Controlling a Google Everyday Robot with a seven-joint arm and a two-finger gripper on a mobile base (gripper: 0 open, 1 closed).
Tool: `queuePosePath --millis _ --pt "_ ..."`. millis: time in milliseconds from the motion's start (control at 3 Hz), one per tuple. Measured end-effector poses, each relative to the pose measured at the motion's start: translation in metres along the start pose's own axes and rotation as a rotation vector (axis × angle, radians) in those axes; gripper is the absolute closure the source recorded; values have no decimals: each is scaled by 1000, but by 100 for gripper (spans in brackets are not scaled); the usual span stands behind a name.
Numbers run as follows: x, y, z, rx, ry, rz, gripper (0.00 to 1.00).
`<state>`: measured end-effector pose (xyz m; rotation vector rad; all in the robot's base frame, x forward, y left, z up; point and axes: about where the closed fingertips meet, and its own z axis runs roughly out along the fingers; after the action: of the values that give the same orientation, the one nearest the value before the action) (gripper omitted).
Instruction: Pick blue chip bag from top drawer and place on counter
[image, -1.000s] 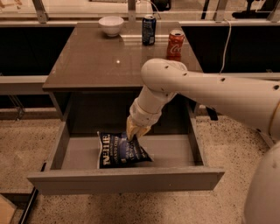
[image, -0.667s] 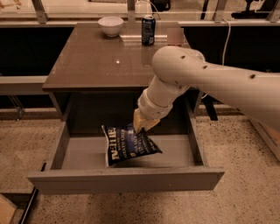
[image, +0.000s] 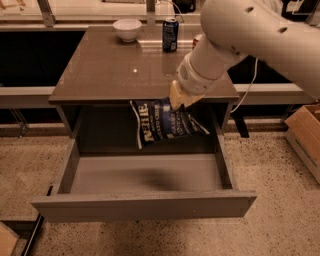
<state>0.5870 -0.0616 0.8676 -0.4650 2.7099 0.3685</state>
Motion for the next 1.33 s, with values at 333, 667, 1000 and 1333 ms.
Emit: queuePosePath --millis 333,667,1000,1333 --pt "-75 -17 -41 56 -111 -48 100" --pt "-128 -25 -58 68 -177 -68 100" --pt "-176 -23 -80 22 -283 -93 100" --pt "-210 -23 -76 -60 -364 -96 100"
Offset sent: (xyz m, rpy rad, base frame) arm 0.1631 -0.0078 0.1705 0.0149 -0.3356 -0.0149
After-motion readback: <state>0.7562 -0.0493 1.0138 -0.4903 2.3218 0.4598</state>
